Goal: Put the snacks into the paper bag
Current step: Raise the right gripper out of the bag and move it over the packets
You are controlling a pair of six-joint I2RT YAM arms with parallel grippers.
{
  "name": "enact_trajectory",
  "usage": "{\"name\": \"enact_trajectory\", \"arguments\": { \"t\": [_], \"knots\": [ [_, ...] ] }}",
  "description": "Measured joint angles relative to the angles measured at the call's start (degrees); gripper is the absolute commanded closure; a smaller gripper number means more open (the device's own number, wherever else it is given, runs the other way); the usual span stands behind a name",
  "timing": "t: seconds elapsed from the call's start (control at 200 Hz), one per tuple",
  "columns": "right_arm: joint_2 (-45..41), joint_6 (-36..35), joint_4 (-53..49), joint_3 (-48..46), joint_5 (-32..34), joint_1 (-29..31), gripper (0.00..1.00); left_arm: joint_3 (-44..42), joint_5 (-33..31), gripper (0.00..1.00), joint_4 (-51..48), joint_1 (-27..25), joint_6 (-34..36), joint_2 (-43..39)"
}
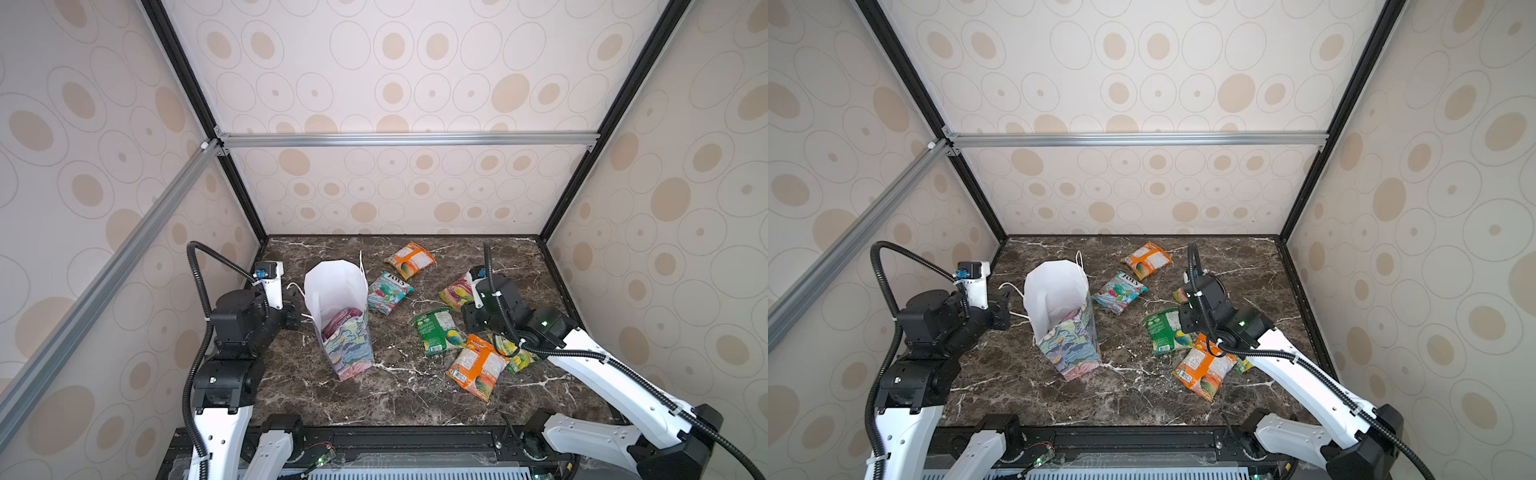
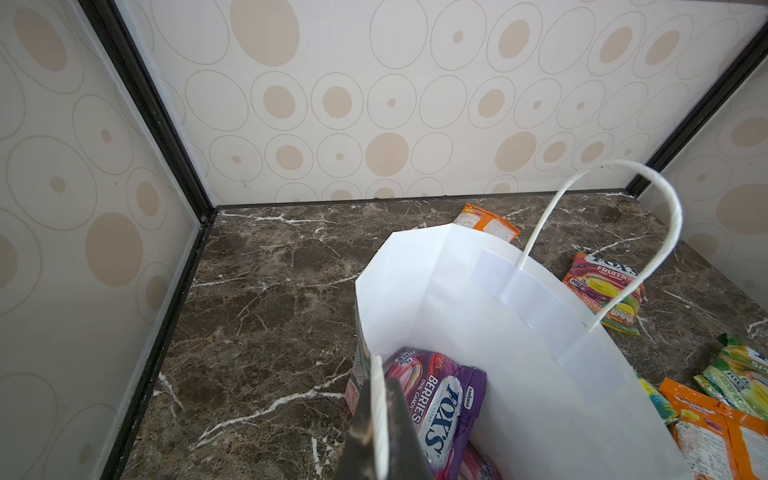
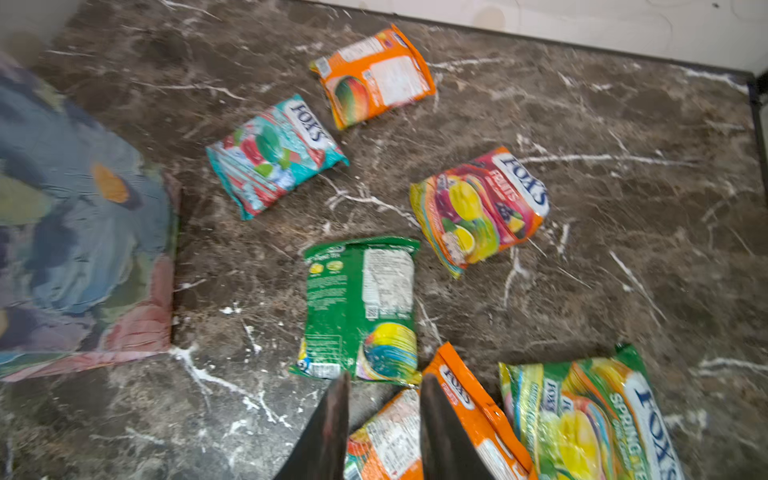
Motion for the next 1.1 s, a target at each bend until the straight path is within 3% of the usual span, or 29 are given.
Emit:
{"name": "enact_trajectory", "arguments": {
  "t": [0.19,0.475,0.675,1.1],
  "knots": [
    [1.3,0.6,-0.3,-2.2,-0.2,-2.2,0.65,0.0,0.6,1.00,0.4,0.0,0.0,0.9],
    [2.1,2.1,5.8,-11.5,-8.6,-10.0,0.56,0.0,1.3,1.00,0.5,0.0,0.0,1.1],
    [3.6,2.6,8.4,-13.7,-10.6,-13.5,0.55,0.0,1.5,1.00,0.6,0.0,0.0,1.2],
    [11.8,2.0,18.9,-16.2,-18.6,-14.3,0.55,0.1,1.7,0.99,0.5,0.0,0.0,1.5]
  ]
}}
